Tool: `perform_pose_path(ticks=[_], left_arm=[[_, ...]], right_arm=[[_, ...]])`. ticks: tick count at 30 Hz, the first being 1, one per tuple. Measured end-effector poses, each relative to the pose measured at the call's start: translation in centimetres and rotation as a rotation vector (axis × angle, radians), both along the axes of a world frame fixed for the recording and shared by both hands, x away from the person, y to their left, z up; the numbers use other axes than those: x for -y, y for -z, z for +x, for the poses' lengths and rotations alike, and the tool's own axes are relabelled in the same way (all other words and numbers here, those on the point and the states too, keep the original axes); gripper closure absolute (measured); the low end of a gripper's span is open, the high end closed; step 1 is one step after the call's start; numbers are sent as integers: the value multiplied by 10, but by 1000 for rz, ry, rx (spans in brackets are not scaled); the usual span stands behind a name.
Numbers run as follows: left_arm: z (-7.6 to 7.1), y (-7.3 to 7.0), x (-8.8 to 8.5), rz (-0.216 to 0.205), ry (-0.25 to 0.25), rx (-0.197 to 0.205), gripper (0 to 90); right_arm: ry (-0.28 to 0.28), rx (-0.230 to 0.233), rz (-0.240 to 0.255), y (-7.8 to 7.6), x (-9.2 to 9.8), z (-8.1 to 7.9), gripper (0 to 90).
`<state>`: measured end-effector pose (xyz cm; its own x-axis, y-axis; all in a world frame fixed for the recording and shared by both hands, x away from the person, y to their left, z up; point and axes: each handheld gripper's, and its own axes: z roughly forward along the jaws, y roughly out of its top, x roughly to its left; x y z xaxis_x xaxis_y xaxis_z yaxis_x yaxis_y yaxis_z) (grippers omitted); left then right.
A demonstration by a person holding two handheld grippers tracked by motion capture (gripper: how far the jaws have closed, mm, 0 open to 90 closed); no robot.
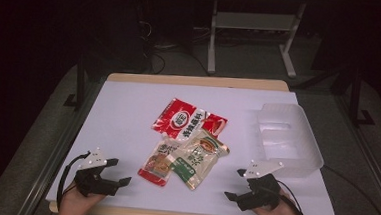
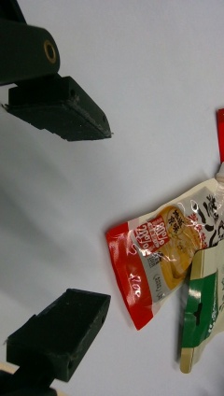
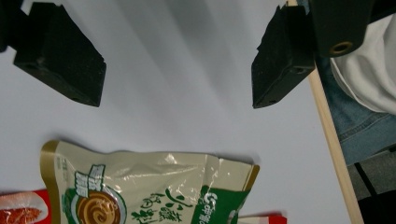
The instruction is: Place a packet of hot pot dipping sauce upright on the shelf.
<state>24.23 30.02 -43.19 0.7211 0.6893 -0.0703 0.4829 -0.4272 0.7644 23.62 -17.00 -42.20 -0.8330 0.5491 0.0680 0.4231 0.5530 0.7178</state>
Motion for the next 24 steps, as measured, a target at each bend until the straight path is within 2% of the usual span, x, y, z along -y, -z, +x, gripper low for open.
perform_pose_path(ticks=[5, 10, 17, 21, 24], left_arm=[[-1, 0, 0, -23, -10, -5, 165], [-3, 0, -2, -15, -8, 5, 166], [-3, -1, -2, -25, -15, 2, 165], [-3, -2, -2, -21, -7, 12, 165], [-3, -2, -2, -28, -8, 12, 166]], right_arm=[[-18, -6, -17, -7, -13, 11, 164], [-29, 1, -9, -15, -26, 22, 164], [-34, 3, 6, -25, -40, 41, 164], [-37, 18, -23, -33, -51, 52, 163], [-44, 6, -34, -36, -57, 61, 165]])
